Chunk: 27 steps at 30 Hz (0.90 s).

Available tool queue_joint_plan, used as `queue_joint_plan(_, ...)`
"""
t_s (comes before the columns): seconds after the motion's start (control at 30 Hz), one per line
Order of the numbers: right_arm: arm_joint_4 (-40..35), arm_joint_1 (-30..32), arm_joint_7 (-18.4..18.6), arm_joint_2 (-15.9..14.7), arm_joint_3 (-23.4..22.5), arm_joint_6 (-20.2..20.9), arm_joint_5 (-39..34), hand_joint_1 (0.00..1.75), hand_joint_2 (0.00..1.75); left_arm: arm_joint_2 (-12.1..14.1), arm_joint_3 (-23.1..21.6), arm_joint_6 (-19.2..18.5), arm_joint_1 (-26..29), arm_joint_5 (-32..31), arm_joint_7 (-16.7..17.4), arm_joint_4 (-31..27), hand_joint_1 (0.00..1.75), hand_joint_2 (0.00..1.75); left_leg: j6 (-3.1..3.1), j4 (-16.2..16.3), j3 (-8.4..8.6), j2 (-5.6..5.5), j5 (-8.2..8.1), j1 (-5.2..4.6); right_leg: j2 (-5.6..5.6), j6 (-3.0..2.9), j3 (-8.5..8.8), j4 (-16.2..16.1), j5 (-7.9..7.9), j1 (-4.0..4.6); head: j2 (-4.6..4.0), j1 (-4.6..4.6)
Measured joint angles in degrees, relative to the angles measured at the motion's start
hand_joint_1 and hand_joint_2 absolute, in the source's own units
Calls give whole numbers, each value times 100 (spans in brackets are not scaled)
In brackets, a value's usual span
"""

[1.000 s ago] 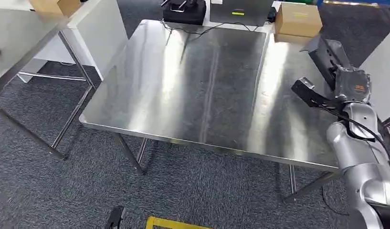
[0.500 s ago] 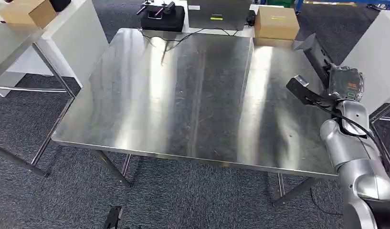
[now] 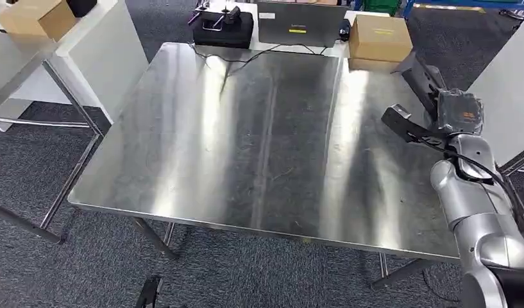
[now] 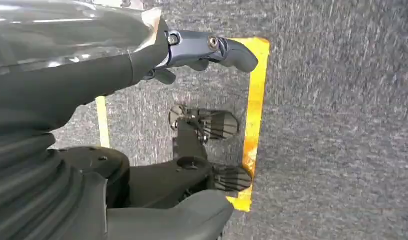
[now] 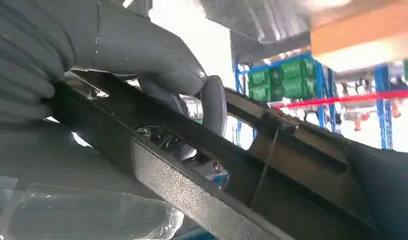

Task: Take the parts from the cabinet and place them on the table.

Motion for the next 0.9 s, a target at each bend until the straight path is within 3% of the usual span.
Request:
queue_joint_plan(0.03, 20, -47, 39, 50, 2, 105, 63, 175, 175, -2, 0, 0, -2, 0, 20, 0, 0, 175, -39, -2, -33, 25, -23, -6, 14, -96, 58, 34, 123, 68, 2, 26)
queue_joint_plan(0.07, 22, -52, 85, 96, 4, 150, 105, 175, 175, -2, 0, 0, 6, 0, 26, 0, 0, 175, -45, 36, -51, 32, -59, -16, 18, -135, 47, 8, 179, -12, 2, -9)
queue_joint_plan(0.1, 37, -66, 109, 151, 9, 172, 116, 175, 175, 0, 0, 0, 6, 0, 26, 0, 0, 175, 44, 24, -33, 37, -28, -15, 23, -113, 45, 14, 190, 3, 2, -26)
queue_joint_plan(0.13, 55, -89, 122, 179, 13, 218, 144, 175, 175, 7, 0, 0, 5, 0, 28, 0, 0, 175, 64, 18, -29, 40, -18, -16, 33, -115, 42, 16, 190, 12, 2, -44)
queue_joint_plan(0.3, 142, -179, 205, 385, 61, 443, 293, 175, 175, -6, -2, 20, 0, -57, 31, 0, 0, 175, 82, -85, 29, 51, -40, -3, 56, -174, 42, 13, 132, 34, 2, -52)
queue_joint_plan(0.4, 190, -225, 216, 459, 94, 443, 297, 175, 175, -11, -2, 39, 4, -63, 33, 0, 0, 175, 68, -97, 32, 51, -46, 8, 55, -182, 42, 13, 128, 52, 2, -55)
queue_joint_plan(0.5, 214, -267, 216, 494, 96, 443, 295, 175, 175, -22, -4, 42, 7, -63, 33, 0, 0, 175, -85, -103, 32, 49, -39, 25, 53, -187, 43, 15, 129, 66, 2, -50)
queue_joint_plan(0.9, 415, -387, 485, 907, 299, 976, 566, 175, 175, -79, -7, 64, 13, -116, 57, 0, 0, 175, -88, -90, 42, 48, -33, -28, 45, -201, 79, 14, 142, 49, 2, -46)
